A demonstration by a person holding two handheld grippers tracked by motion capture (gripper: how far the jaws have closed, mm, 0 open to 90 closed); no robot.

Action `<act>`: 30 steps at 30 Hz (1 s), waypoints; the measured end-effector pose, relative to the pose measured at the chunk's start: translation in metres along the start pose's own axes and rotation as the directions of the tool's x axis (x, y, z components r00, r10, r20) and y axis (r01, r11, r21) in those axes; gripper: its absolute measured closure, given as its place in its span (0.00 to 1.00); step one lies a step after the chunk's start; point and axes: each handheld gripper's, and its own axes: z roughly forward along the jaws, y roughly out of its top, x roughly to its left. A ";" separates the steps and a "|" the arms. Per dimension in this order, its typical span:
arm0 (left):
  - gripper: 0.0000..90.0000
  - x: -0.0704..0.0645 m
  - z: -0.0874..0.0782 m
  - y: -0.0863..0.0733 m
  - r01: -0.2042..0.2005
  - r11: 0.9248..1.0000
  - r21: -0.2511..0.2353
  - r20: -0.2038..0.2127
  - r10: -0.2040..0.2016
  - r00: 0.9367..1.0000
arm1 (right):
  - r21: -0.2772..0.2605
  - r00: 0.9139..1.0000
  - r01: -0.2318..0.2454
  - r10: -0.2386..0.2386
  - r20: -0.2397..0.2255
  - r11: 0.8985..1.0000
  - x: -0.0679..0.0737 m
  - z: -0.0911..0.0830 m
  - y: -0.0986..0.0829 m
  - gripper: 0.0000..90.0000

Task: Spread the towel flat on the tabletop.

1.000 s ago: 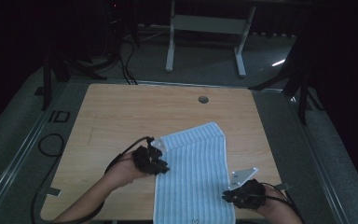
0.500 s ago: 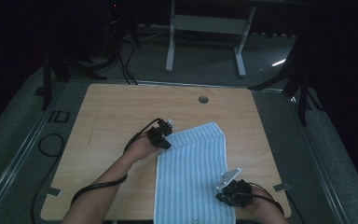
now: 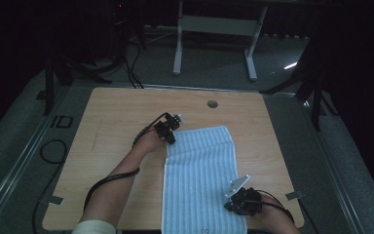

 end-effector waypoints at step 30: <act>0.87 -0.029 -0.006 -0.017 -0.078 0.997 -0.015 0.040 0.078 0.996 | -0.009 0.993 -0.045 0.045 0.110 0.999 -0.039 -0.001 0.032 0.98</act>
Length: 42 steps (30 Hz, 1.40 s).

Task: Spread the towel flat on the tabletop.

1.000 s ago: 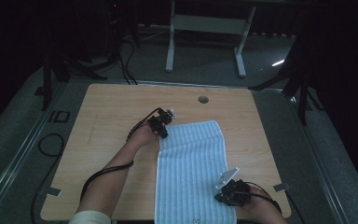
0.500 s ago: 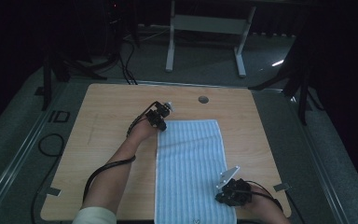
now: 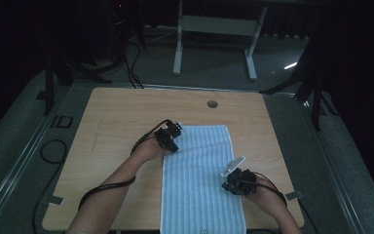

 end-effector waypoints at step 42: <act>0.74 0.013 0.002 -0.012 0.040 0.993 -0.112 0.014 -0.039 0.999 | -0.020 0.945 -0.277 0.276 0.177 0.961 -0.117 0.032 0.039 0.95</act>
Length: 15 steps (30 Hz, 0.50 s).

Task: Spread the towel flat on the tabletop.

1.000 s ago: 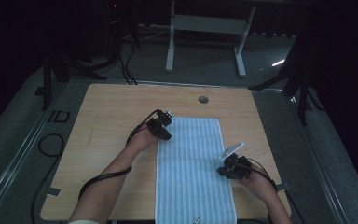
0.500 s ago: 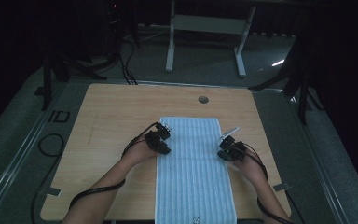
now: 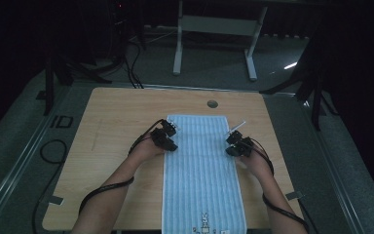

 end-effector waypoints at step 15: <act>0.74 0.017 0.005 0.010 0.041 0.999 -0.009 -0.030 -0.042 0.999 | 0.003 0.999 -0.042 0.042 -0.008 0.999 -0.015 0.009 0.017 0.95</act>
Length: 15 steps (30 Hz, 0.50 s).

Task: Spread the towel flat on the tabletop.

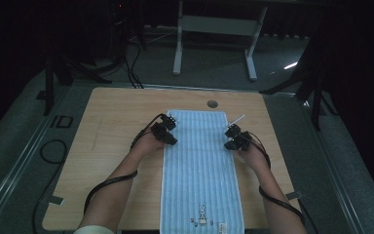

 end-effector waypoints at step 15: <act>0.56 0.001 -0.032 -0.011 0.031 0.999 -0.020 -0.021 -0.032 0.999 | -0.042 0.999 -0.040 0.041 0.008 0.998 -0.011 -0.018 0.007 0.78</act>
